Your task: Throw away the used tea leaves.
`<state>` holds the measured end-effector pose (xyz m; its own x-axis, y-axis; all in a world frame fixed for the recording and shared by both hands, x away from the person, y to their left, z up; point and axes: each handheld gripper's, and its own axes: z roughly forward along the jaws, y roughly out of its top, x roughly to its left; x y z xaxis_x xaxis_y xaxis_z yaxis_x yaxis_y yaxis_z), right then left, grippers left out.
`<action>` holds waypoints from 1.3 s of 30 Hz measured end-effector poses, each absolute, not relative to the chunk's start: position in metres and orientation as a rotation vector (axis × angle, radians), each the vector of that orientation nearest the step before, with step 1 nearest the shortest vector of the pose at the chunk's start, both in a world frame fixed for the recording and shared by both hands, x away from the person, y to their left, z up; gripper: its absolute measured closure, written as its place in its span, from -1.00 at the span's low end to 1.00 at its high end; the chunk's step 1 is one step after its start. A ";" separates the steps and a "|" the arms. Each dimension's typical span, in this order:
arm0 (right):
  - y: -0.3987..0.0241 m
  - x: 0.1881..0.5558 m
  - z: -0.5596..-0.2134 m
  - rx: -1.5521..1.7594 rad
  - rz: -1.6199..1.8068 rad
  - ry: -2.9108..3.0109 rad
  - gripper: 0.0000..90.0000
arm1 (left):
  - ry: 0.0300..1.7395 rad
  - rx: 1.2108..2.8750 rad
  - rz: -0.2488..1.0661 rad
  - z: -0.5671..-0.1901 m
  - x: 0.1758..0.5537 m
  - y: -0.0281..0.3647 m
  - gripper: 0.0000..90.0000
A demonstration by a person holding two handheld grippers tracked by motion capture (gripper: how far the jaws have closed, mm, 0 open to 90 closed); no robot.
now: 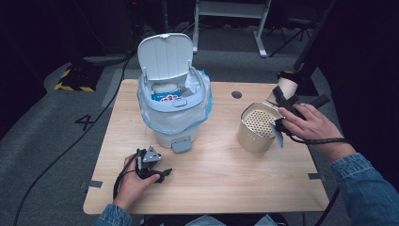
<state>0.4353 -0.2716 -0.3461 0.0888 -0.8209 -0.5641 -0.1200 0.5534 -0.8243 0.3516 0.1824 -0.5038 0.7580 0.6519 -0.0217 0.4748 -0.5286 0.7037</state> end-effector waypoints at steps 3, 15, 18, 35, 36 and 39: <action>-0.268 0.433 -0.348 -0.915 -0.681 1.364 -0.33 | 0.841 2.230 0.315 -0.504 0.352 0.182 -0.44; -0.263 0.432 -0.351 -0.982 -0.749 1.309 -0.33 | 0.841 2.231 0.316 -0.504 0.351 0.182 -0.44; -0.261 0.431 -0.356 -1.021 -0.762 1.302 -0.33 | 0.841 2.231 0.316 -0.504 0.351 0.182 -0.44; -0.260 0.436 -0.358 -1.029 -0.780 1.326 -0.32 | 0.843 2.230 0.320 -0.504 0.351 0.182 -0.44; -0.262 0.436 -0.356 -1.012 -0.766 1.313 -0.31 | 0.843 2.230 0.320 -0.504 0.351 0.182 -0.44; -0.263 0.435 -0.354 -0.991 -0.746 1.321 -0.30 | 0.843 2.230 0.320 -0.504 0.351 0.182 -0.44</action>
